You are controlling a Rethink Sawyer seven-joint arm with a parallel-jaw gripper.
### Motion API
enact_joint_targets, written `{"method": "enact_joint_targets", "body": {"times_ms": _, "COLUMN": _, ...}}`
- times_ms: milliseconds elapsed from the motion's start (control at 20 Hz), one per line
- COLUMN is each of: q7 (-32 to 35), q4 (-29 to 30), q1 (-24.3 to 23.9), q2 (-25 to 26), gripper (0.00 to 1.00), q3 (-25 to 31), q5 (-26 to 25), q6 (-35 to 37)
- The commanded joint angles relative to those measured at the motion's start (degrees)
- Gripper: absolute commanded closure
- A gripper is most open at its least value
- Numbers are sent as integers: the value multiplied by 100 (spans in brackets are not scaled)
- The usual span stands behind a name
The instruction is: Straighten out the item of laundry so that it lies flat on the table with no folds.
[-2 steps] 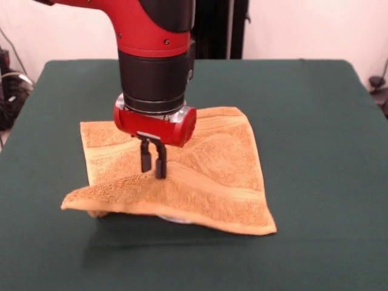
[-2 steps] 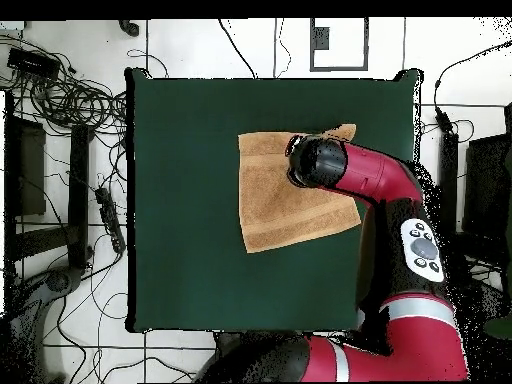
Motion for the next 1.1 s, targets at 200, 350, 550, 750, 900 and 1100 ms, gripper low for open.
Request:
{"method": "enact_joint_targets", "body": {"times_ms": 200, "q7": -102, "q4": 281, "q1": -170, "q2": 309, "gripper": 0, "q3": 1155, "q5": -116, "q6": -674}}
{"method": "enact_joint_targets", "body": {"times_ms": 350, "q7": -157, "q4": 245, "q1": -208, "q2": 322, "gripper": 0, "q3": 1215, "q5": -207, "q6": -706}}
{"method": "enact_joint_targets", "body": {"times_ms": 550, "q7": 6, "q4": 220, "q1": -174, "q2": 360, "gripper": 0, "q3": 1158, "q5": -168, "q6": -503}}
{"method": "enact_joint_targets", "body": {"times_ms": 750, "q7": 74, "q4": 342, "q1": -278, "q2": 429, "gripper": 0, "q3": 1270, "q5": -201, "q6": -807}}
{"method": "enact_joint_targets", "body": {"times_ms": 900, "q7": 212, "q4": 443, "q1": -280, "q2": 455, "gripper": 0, "q3": 1278, "q5": -223, "q6": -1035}}
{"method": "enact_joint_targets", "body": {"times_ms": 1100, "q7": 881, "q4": 491, "q1": 160, "q2": 312, "gripper": 0, "q3": 744, "q5": -104, "q6": -1084}}
